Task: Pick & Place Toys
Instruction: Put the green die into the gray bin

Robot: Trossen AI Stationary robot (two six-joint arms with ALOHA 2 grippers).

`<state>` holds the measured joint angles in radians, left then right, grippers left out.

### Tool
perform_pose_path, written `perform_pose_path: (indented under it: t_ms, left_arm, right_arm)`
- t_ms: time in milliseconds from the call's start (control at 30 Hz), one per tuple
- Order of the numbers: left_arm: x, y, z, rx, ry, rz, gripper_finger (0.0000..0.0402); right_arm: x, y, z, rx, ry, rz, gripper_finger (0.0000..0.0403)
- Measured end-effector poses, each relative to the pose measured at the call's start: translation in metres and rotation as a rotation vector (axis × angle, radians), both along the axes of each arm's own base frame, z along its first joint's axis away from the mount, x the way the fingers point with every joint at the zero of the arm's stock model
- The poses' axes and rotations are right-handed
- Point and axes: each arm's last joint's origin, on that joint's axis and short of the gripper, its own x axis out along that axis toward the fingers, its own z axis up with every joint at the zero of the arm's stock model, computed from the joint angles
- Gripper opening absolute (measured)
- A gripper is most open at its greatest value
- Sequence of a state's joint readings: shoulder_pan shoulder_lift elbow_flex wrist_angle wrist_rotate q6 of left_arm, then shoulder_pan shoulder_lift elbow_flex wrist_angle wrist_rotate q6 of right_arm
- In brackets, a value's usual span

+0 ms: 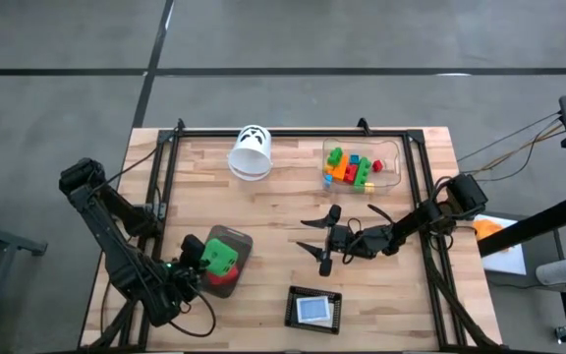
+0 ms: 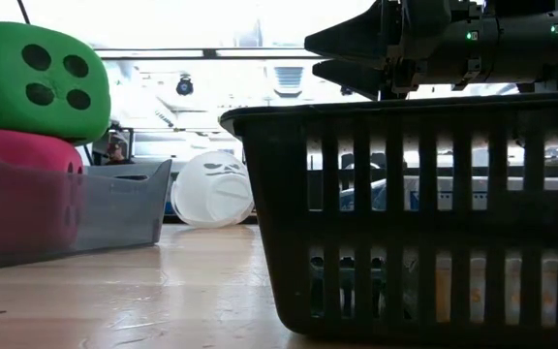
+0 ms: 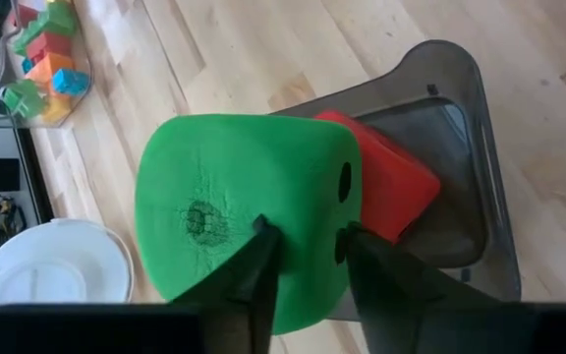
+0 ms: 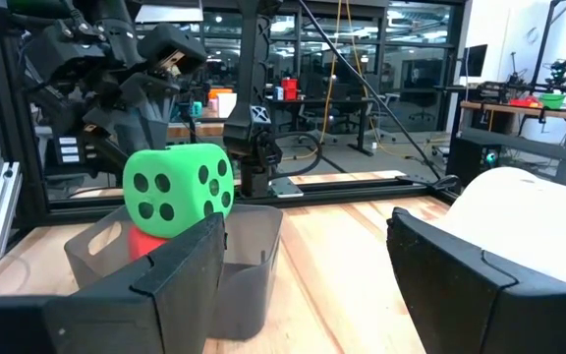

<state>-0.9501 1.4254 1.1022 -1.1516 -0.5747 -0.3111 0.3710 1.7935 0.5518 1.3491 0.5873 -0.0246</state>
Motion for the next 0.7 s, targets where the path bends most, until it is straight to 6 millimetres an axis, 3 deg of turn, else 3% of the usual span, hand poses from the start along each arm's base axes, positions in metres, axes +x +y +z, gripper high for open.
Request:
perform_pose_path:
  t_ms: [367, 700]
  left_arm:
    - [-0.0003, 0.0, -0.0007, -0.002, 0.009, 0.0, 0.0198]
    - [0.0001, 0.0007, -0.0009, 0.016, -0.011, 0.006, 0.0245]
  right_arm:
    - [0.0, 0.0, 0.0, 0.003, 0.0, 0.0, 0.0276]
    - [0.0, 0.0, 0.0, 0.002, 0.0, 0.0, 0.0276]
